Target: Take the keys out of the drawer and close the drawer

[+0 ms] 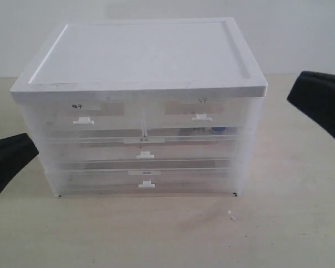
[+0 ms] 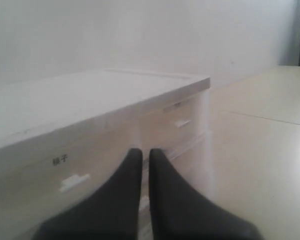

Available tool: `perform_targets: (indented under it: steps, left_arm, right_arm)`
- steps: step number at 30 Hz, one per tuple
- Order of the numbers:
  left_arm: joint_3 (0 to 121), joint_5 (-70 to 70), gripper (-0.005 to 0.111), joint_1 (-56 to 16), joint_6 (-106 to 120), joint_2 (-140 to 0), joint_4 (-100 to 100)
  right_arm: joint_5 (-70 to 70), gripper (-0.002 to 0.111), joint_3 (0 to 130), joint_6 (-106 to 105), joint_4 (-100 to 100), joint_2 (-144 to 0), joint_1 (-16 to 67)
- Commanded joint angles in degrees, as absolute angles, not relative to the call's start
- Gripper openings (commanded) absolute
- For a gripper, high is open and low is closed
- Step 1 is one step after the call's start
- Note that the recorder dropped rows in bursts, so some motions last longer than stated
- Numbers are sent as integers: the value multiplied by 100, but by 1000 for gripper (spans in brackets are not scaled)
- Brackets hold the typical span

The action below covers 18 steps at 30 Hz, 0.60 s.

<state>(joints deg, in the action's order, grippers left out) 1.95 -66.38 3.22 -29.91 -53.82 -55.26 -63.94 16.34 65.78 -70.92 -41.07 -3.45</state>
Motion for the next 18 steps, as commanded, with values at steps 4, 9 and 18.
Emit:
perform_targets:
  steps: [4, 9, 18]
  left_arm:
    - [550, -6996, 4, 180, -1612, -7788, -4712]
    - [1010, -6996, 4, -76, -1487, -8545, -4554]
    - [1172, -6996, 4, -202, -1191, -8716, -4284]
  right_arm:
    - [-6341, 2, 1674, 3644, -6777, -5565, 623]
    - [-4923, 2, 1756, 536, -4926, -6408, 2207]
    - [-2030, 27, 2966, -4469, -1390, -7862, 4451]
